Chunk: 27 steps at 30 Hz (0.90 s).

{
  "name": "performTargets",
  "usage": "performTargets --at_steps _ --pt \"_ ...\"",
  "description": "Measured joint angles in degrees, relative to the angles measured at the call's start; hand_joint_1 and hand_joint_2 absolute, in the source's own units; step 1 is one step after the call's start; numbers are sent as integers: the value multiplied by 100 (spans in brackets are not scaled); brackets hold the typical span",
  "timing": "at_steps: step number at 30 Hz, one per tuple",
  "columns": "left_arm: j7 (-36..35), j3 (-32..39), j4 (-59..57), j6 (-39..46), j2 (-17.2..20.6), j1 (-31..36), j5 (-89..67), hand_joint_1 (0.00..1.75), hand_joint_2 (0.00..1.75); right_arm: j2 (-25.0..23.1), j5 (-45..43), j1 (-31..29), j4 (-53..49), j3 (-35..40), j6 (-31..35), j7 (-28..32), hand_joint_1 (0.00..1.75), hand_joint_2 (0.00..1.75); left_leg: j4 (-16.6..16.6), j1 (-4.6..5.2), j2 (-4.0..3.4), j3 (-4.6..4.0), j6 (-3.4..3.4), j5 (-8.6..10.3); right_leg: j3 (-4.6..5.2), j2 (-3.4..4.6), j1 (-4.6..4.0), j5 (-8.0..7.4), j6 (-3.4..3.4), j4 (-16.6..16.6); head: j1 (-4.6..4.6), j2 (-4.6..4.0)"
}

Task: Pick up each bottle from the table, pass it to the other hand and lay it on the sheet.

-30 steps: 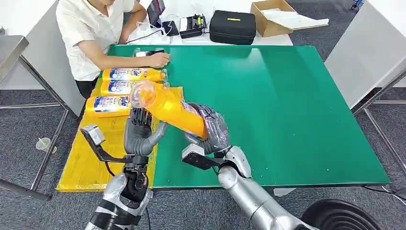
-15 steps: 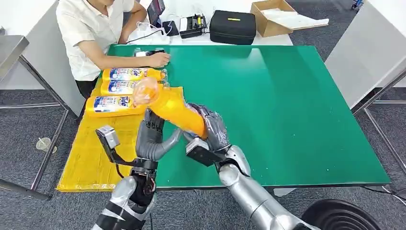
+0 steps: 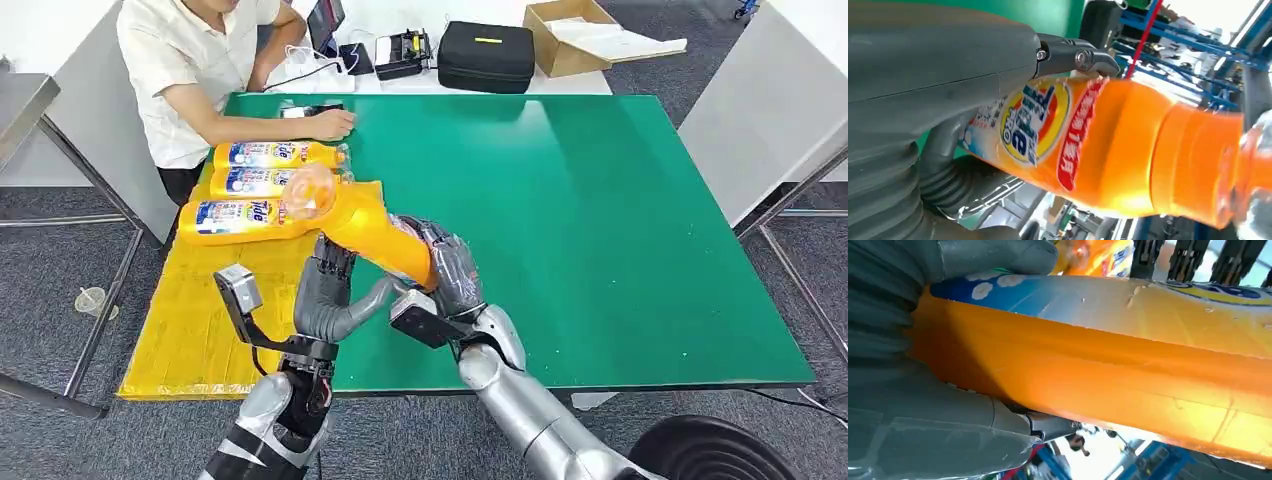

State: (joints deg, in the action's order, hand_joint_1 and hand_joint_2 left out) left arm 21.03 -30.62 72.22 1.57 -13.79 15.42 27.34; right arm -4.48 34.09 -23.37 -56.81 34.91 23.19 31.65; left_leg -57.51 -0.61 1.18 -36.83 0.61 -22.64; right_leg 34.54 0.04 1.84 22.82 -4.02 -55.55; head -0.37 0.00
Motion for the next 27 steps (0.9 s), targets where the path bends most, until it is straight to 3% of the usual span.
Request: performTargets --at_steps 8,21,22,23,25,26,27 --pt "-72 11 -199 79 -2 183 88 0 175 -123 514 -34 223 181 356 -157 175 175 0 -1 -1 0 0 1 1 0 -1 0 0 -1 -2 0" --pt "-138 92 -363 112 -4 361 171 0 175 -214 624 -134 453 400 486 -234 175 175 0 0 0 -2 0 1 3 0 0 0 0 0 -2 0" --pt "-138 94 -367 112 -7 371 182 73 175 -221 615 -136 459 404 486 -234 175 175 0 -1 0 -2 0 1 3 0 -1 0 0 0 -2 0" --pt "-140 94 -374 103 -7 380 208 175 175 -228 569 -135 468 411 483 -234 175 175 0 -1 0 -2 0 1 3 0 -1 0 0 0 -2 0" --pt "-138 98 -376 64 -7 387 217 175 175 -245 471 -135 487 430 444 -215 171 175 0 -1 0 -2 0 1 3 0 -1 0 0 0 -2 0" --pt "-134 100 -376 40 -7 389 225 175 175 -245 382 -135 494 439 420 -178 154 175 0 -1 0 -2 0 1 3 0 0 0 0 0 -2 0" --pt "-118 103 -376 2 -7 389 241 175 175 -245 311 -135 501 442 391 -138 154 175 0 -1 0 -2 0 1 3 0 0 0 0 -1 -2 0"
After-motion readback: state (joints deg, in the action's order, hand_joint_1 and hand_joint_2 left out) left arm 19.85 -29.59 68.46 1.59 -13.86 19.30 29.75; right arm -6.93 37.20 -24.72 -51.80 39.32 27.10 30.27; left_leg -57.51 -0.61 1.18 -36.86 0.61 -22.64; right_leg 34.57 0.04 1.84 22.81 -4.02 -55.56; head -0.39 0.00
